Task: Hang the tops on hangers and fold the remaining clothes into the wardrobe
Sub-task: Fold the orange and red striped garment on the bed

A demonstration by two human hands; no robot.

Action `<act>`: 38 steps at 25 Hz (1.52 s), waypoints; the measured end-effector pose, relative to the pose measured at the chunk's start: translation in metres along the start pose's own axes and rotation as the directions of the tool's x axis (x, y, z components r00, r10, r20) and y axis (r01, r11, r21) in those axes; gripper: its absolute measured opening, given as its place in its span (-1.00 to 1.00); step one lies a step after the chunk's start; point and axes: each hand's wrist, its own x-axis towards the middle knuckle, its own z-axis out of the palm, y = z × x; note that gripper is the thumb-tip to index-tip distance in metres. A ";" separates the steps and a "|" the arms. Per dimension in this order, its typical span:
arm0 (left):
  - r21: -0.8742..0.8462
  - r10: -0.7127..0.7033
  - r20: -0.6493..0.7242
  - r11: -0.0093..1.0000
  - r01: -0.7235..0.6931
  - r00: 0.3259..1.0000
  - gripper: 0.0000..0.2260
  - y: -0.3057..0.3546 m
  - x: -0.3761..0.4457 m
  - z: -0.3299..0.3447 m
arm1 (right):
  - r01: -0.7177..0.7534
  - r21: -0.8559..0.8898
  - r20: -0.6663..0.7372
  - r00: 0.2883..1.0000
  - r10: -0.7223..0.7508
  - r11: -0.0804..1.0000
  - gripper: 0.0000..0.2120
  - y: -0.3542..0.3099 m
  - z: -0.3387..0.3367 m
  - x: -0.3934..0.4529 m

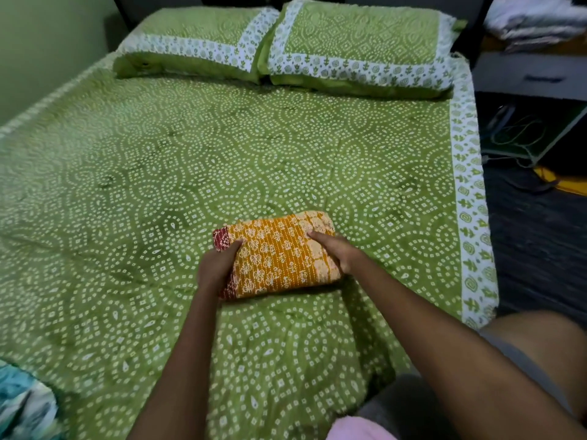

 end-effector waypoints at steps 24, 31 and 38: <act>-0.375 0.466 0.441 0.872 -0.314 0.767 -0.77 0.475 -0.311 0.331 | 0.337 0.307 -0.415 0.889 -0.193 0.890 -0.75 -0.235 -0.549 -0.290; -0.382 0.563 0.567 0.827 -0.413 0.602 -0.73 0.623 -0.375 0.362 | 0.393 0.308 -0.525 0.829 -0.190 0.866 -0.76 -0.331 -0.625 -0.398; -0.486 0.648 0.652 0.756 -0.439 0.394 -0.75 0.715 -0.424 0.462 | 0.526 0.327 -0.686 0.703 -0.185 0.785 -0.80 -0.359 -0.720 -0.421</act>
